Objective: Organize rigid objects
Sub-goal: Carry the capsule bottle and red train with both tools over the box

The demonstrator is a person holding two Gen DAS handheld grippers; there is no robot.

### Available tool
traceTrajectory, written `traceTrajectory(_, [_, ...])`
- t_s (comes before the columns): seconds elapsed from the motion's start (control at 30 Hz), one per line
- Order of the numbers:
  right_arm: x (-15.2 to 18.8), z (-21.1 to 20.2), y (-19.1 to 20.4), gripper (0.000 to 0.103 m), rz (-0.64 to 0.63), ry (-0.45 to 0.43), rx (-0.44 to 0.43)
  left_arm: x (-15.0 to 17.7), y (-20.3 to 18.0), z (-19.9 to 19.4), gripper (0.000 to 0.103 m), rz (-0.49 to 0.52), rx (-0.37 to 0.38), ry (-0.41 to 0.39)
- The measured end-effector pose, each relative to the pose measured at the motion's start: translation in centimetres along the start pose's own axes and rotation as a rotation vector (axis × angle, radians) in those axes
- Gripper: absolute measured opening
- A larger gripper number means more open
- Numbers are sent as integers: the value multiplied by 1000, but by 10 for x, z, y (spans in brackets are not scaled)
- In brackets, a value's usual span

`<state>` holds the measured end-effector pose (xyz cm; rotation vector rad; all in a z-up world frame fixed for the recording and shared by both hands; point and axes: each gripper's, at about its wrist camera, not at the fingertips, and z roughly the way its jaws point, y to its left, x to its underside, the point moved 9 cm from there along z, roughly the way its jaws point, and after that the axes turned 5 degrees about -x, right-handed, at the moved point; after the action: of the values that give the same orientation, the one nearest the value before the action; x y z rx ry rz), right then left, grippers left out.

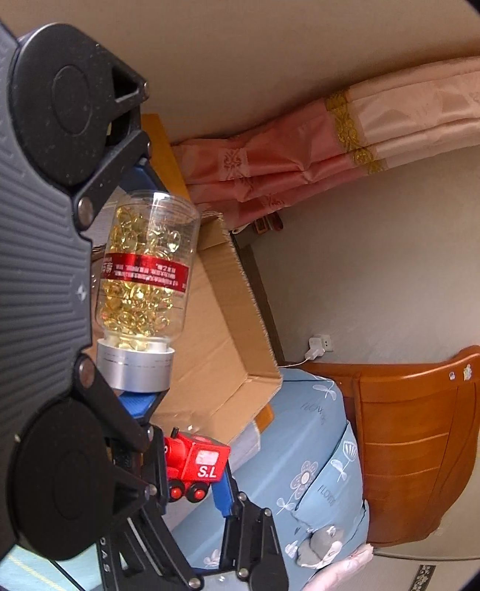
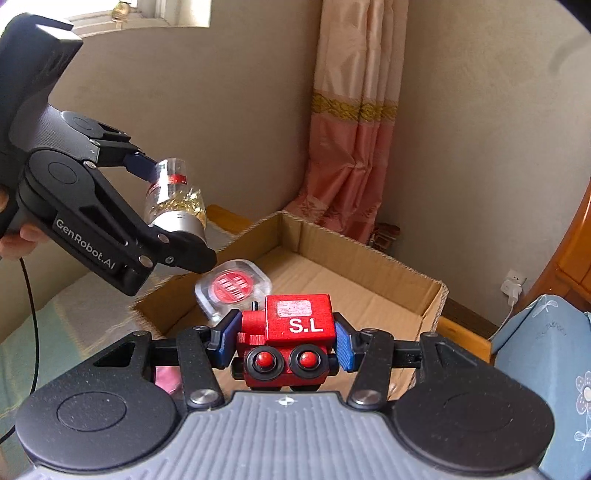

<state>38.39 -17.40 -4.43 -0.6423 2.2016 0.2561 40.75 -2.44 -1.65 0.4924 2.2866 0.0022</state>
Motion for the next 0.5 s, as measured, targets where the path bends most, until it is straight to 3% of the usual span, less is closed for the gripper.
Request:
traceTrajectory(0.33, [-11, 31, -52, 58, 14, 38, 138, -18, -6, 43, 97, -5, 6, 32])
traceTrajectory(0.4, [-8, 29, -60, 82, 48, 37, 151, -21, -8, 50, 97, -10, 8, 37])
traceTrajectory(0.5, [-3, 20, -64, 95, 82, 11, 142, -23, -8, 58, 97, -15, 9, 37])
